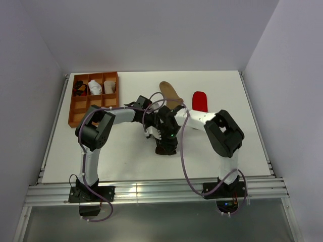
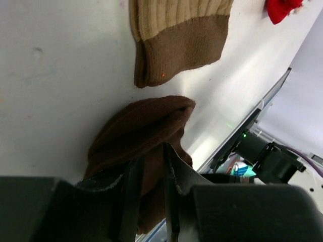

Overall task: Roll the socks
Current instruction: Roll the sock at the center of the board.

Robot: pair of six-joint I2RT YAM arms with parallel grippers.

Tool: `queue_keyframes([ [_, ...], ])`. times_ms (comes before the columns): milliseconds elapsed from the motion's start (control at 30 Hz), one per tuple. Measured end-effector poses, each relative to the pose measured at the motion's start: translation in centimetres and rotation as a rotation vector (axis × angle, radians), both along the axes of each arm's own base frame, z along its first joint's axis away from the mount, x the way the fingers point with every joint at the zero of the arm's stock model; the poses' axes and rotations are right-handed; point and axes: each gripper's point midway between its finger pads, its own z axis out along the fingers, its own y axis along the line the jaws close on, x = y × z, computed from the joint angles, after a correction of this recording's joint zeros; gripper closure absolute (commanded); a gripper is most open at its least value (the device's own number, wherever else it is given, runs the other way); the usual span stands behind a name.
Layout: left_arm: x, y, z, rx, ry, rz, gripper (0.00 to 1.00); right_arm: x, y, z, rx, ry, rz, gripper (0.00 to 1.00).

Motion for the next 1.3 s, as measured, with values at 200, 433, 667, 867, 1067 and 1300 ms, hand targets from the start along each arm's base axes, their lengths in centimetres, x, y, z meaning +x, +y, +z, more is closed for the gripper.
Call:
queue_keyframes([
  [200, 0.5, -0.3, 0.2, -0.010, -0.016, -0.006, 0.66, 0.7, -0.9, 0.3, 0.030, 0.273, -0.121, 0.81],
  [433, 1.3, -0.3, 0.3, -0.004, -0.040, 0.018, 0.53, 0.2, -0.2, 1.1, 0.076, 0.410, -0.120, 0.81],
  [667, 3.2, -0.1, 1.1, 0.005, -0.145, 0.100, 0.42, 0.5, 0.4, 1.8, 0.135, 0.456, -0.142, 0.82],
  [867, 4.2, 0.0, 1.5, -0.009, -0.211, 0.148, 0.40, 1.0, 0.7, 1.2, 0.155, 0.410, -0.151, 0.83],
  [1067, 4.6, -0.3, 1.6, -0.038, -0.221, 0.135, 0.40, 1.4, 0.8, 0.6, 0.163, 0.375, -0.165, 0.85],
  [1300, 4.4, -1.0, 1.7, -0.114, -0.257, 0.104, 0.39, 1.5, 0.5, -0.1, 0.156, 0.326, -0.177, 0.86],
])
